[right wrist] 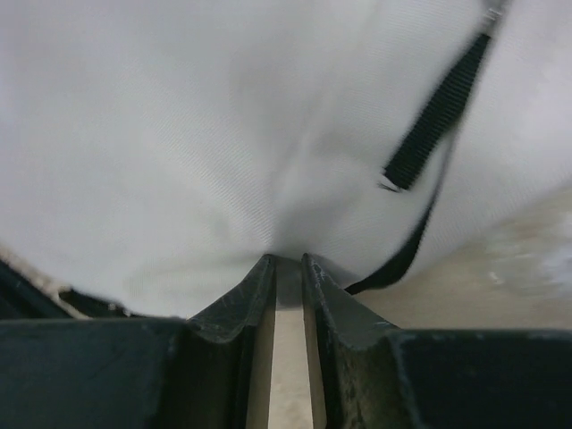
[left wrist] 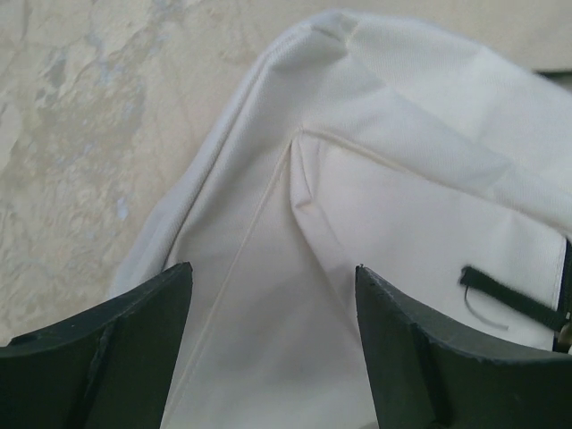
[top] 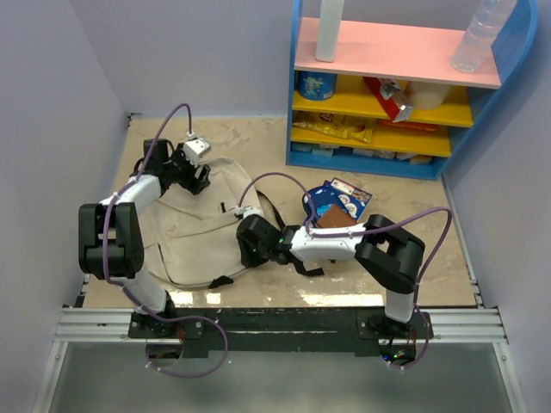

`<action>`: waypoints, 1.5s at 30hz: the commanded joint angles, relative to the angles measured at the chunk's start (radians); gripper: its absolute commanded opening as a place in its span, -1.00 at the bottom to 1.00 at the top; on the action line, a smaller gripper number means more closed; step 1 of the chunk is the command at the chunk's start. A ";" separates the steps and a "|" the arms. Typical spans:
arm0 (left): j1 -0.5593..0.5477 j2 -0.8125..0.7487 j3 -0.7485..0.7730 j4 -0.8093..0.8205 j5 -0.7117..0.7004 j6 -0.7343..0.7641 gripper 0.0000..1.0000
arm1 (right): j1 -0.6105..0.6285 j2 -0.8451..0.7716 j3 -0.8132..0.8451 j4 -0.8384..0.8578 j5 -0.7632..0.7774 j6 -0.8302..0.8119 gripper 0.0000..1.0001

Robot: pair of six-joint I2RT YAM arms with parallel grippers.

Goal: Pack the student bag
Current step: Adjust the student bag at the center of the board, then unzip the student bag at the center of the board.

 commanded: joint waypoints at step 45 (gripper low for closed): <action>0.150 0.124 0.314 -0.226 0.220 0.088 0.77 | -0.191 0.227 0.582 -0.031 -0.159 -0.875 0.12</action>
